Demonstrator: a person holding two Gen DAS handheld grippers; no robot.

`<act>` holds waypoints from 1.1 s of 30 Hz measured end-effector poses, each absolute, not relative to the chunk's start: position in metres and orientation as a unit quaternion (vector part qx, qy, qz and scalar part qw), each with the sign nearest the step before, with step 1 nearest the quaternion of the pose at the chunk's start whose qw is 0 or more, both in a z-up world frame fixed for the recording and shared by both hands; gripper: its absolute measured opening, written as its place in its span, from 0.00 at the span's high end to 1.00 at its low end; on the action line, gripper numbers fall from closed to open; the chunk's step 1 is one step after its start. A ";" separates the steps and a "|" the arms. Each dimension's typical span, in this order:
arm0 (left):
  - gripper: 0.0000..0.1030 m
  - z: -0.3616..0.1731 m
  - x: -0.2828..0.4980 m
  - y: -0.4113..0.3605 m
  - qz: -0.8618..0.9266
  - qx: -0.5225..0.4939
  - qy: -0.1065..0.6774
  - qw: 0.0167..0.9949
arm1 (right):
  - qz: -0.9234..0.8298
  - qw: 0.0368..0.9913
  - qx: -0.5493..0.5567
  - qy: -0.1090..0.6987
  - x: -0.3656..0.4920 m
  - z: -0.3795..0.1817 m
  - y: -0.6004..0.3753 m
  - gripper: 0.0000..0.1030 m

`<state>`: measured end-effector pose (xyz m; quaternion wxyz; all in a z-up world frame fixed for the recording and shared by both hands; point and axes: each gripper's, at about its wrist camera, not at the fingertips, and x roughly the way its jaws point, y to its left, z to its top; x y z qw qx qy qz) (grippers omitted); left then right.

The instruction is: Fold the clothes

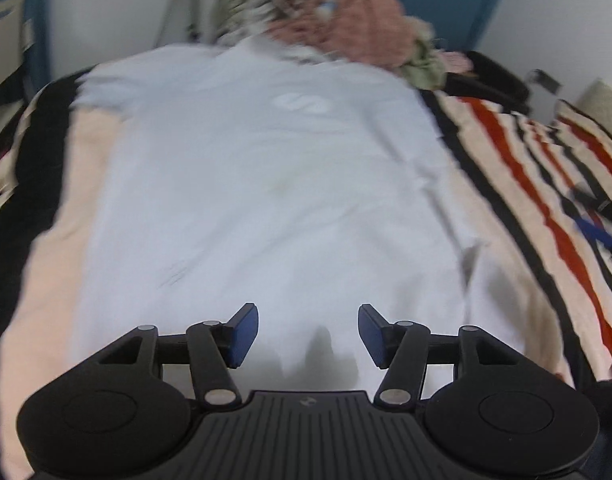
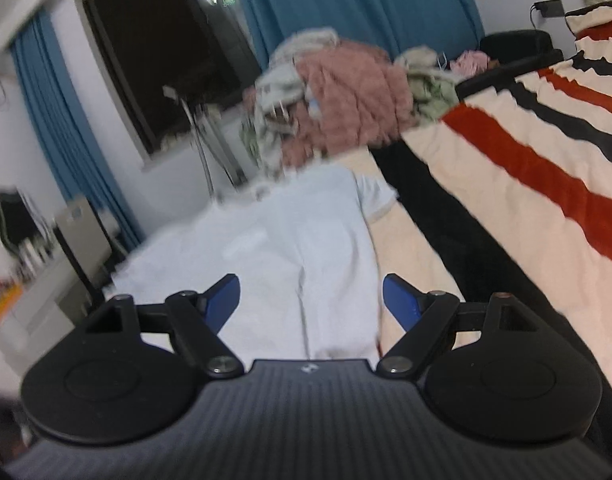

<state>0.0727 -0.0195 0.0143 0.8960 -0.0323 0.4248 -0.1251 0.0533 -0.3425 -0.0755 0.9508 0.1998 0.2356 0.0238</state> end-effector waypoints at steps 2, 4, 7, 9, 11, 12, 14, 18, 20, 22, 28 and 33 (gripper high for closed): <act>0.41 0.013 0.079 -0.032 -0.133 -0.033 0.407 0.903 | 0.033 0.945 0.180 0.271 0.057 -0.088 -0.331 0.25; 0.41 0.007 0.084 -0.036 -0.134 -0.052 0.392 0.909 | 0.061 0.932 0.169 0.314 0.062 -0.099 -0.317 0.27; 0.41 -0.005 0.089 -0.023 -0.118 -0.075 0.377 0.915 | 0.105 0.911 0.136 0.374 0.067 -0.111 -0.292 0.28; 0.41 -0.013 0.089 -0.009 -0.107 -0.077 0.373 0.918 | 0.107 0.899 0.103 0.411 0.071 -0.119 -0.276 0.29; 0.40 -0.021 0.089 0.006 -0.085 -0.055 0.368 0.924 | 0.086 0.887 0.091 0.445 0.078 -0.127 -0.269 0.42; 0.40 -0.024 0.090 0.012 -0.078 -0.054 0.370 0.924 | 0.072 0.879 0.094 0.462 0.083 -0.132 -0.269 0.44; 0.40 -0.026 0.089 0.021 -0.073 -0.062 0.376 0.922 | 0.040 0.864 0.118 0.488 0.090 -0.144 -0.275 0.51; 0.40 -0.024 0.086 0.031 -0.079 -0.079 0.375 0.920 | -0.013 0.849 0.165 0.502 0.092 -0.153 -0.288 0.84; 0.40 -0.022 0.082 0.033 -0.083 -0.077 0.372 0.921 | -0.044 0.851 0.189 0.489 0.084 -0.144 -0.298 0.92; 0.40 -0.021 0.078 0.034 -0.089 -0.080 0.370 0.921 | -0.074 0.851 0.211 0.475 0.077 -0.134 -0.309 0.93; 0.40 -0.015 0.067 0.033 -0.095 -0.082 0.356 0.926 | -0.131 0.845 0.237 0.460 0.052 -0.114 -0.334 0.93; 0.40 -0.015 0.061 0.033 -0.088 -0.073 0.354 0.928 | -0.135 0.857 0.237 0.438 0.047 -0.097 -0.339 0.84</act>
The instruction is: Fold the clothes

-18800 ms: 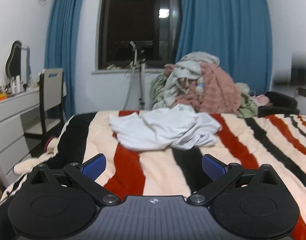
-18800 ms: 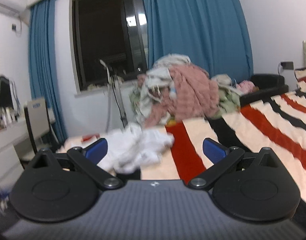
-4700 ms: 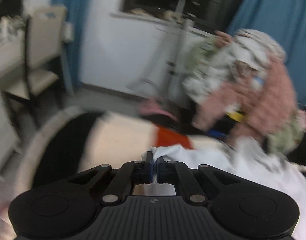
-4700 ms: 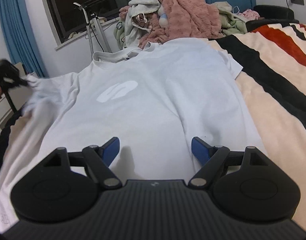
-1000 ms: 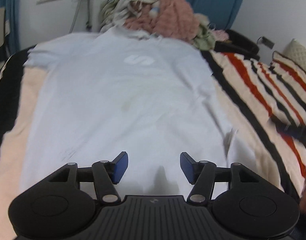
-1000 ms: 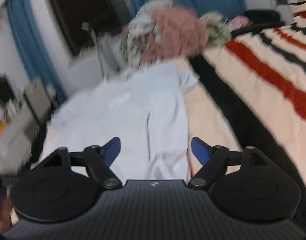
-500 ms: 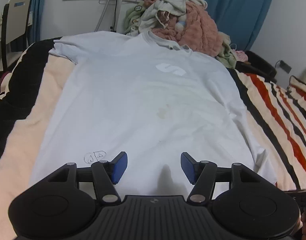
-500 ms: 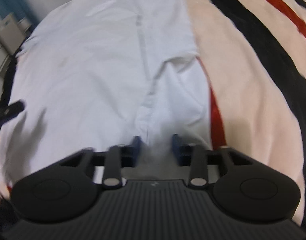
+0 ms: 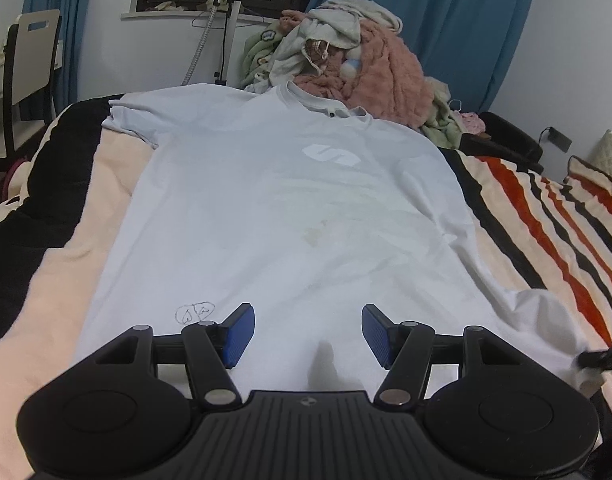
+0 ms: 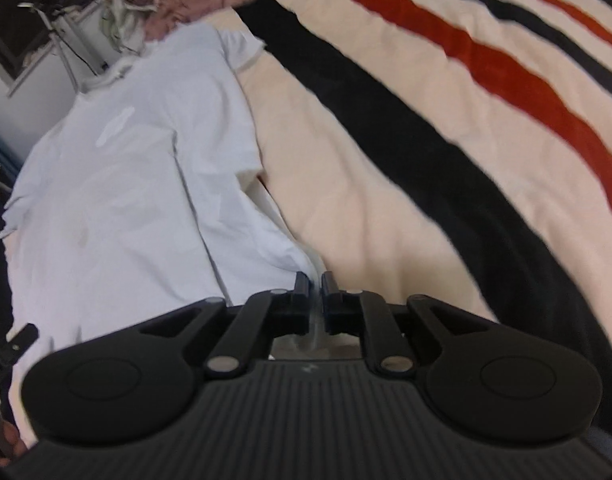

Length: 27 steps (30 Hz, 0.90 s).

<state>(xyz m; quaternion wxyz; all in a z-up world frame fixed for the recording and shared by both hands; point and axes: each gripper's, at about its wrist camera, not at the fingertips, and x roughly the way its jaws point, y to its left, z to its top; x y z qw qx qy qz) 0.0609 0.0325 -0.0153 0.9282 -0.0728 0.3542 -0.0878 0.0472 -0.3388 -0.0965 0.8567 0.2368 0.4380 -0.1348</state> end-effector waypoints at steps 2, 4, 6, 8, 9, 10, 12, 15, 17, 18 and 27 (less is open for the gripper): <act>0.38 -0.015 0.060 0.033 -0.087 -0.075 0.353 0.928 | -0.122 0.863 0.248 0.423 0.041 -0.091 -0.337 0.50; 0.37 -0.015 0.059 0.033 -0.085 -0.078 0.352 0.929 | -0.110 0.868 0.264 0.406 0.036 -0.087 -0.337 0.34; 0.36 -0.014 0.058 0.033 -0.084 -0.085 0.349 0.929 | -0.098 0.872 0.303 0.373 0.038 -0.086 -0.345 0.34; 0.34 -0.013 0.057 0.035 -0.081 -0.095 0.344 0.931 | -0.084 0.874 0.339 0.339 0.052 -0.086 -0.353 0.34; 0.33 -0.013 0.057 0.036 -0.080 -0.100 0.341 0.931 | -0.079 0.875 0.356 0.319 0.065 -0.087 -0.358 0.34; 0.32 -0.013 0.057 0.036 -0.077 -0.103 0.339 0.932 | -0.076 0.874 0.375 0.299 0.079 -0.089 -0.364 0.35; 0.31 -0.014 0.057 0.037 -0.070 -0.110 0.333 0.934 | -0.071 0.857 0.432 0.272 0.116 -0.101 -0.376 0.36; 0.30 -0.018 0.059 0.040 -0.059 -0.123 0.329 0.934 | -0.058 0.833 0.496 0.238 0.177 -0.127 -0.391 0.39; 0.30 -0.023 0.063 0.042 -0.051 -0.134 0.331 0.933 | -0.061 0.832 0.506 0.218 0.214 -0.141 -0.397 0.39; 0.30 -0.025 0.065 0.042 -0.048 -0.139 0.334 0.931 | -0.065 0.836 0.503 0.210 0.230 -0.148 -0.401 0.39; 0.30 -0.040 0.099 0.043 -0.038 -0.186 0.335 0.923 | -0.068 0.819 0.533 0.199 0.346 -0.229 -0.452 0.54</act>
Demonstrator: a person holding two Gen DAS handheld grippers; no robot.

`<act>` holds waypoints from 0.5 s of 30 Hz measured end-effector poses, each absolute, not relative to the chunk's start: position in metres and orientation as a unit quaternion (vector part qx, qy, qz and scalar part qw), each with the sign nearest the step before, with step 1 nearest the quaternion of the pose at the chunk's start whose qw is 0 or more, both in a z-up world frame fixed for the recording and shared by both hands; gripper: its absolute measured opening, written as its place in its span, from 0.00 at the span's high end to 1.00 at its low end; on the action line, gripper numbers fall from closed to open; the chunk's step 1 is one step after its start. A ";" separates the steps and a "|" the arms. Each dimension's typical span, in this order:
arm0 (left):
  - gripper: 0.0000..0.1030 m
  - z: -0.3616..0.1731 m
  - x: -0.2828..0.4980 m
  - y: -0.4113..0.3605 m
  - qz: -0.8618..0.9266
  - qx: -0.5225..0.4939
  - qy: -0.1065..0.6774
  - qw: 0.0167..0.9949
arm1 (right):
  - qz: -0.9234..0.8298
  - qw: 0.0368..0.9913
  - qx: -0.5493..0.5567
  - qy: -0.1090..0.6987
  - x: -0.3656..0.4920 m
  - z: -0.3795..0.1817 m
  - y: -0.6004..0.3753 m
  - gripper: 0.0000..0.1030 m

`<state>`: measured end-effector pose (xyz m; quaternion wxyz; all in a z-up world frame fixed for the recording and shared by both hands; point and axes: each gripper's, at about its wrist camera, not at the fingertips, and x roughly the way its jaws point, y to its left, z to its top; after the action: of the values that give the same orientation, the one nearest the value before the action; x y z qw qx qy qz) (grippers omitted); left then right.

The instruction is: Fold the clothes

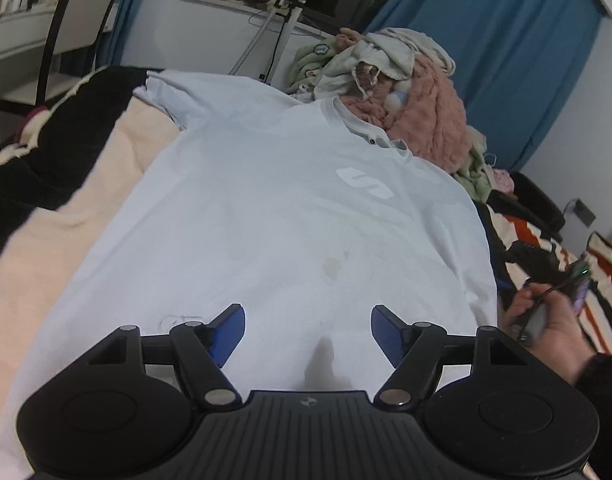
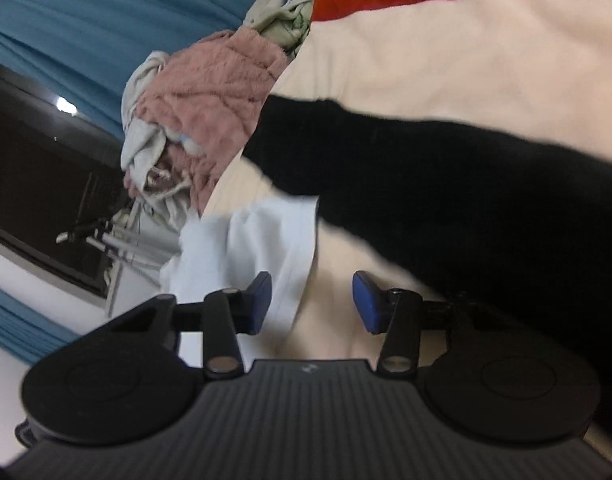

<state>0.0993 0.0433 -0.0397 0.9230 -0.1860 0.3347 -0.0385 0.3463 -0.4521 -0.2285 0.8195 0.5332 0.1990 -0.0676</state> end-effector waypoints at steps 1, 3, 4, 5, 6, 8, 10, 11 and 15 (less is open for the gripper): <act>0.30 -0.042 0.103 0.043 -0.040 -0.189 0.335 0.922 | -0.056 0.818 0.539 0.192 0.356 -0.233 -0.456 0.54; 0.30 -0.046 0.110 0.042 -0.041 -0.194 0.338 0.920 | -0.028 0.824 0.533 0.192 0.375 -0.237 -0.457 0.57; 0.30 -0.048 0.114 0.041 -0.042 -0.194 0.339 0.919 | -0.023 0.834 0.512 0.202 0.384 -0.235 -0.454 0.74; 0.30 -0.050 0.117 0.040 -0.042 -0.196 0.342 0.918 | -0.018 0.845 0.491 0.212 0.393 -0.233 -0.451 0.88; 0.30 -0.051 0.121 0.040 -0.042 -0.198 0.346 0.916 | -0.015 0.855 0.472 0.216 0.400 -0.228 -0.450 0.90; 0.30 -0.053 0.125 0.040 -0.044 -0.204 0.351 0.913 | -0.017 0.875 0.437 0.209 0.407 -0.213 -0.451 0.93; 0.30 -0.054 0.126 0.040 -0.045 -0.206 0.352 0.912 | -0.031 0.900 0.388 0.197 0.413 -0.192 -0.458 0.94; 0.30 -0.053 0.126 0.041 -0.045 -0.207 0.351 0.912 | -0.042 0.911 0.362 0.192 0.417 -0.180 -0.463 0.94; 0.30 -0.053 0.126 0.041 -0.047 -0.209 0.349 0.912 | -0.105 0.947 0.246 0.176 0.438 -0.141 -0.488 0.94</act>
<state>0.1264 0.0407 -0.0532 0.9121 -0.2092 0.3495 -0.0474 0.4376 -0.4885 -0.1412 0.9474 0.2460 0.1757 -0.1049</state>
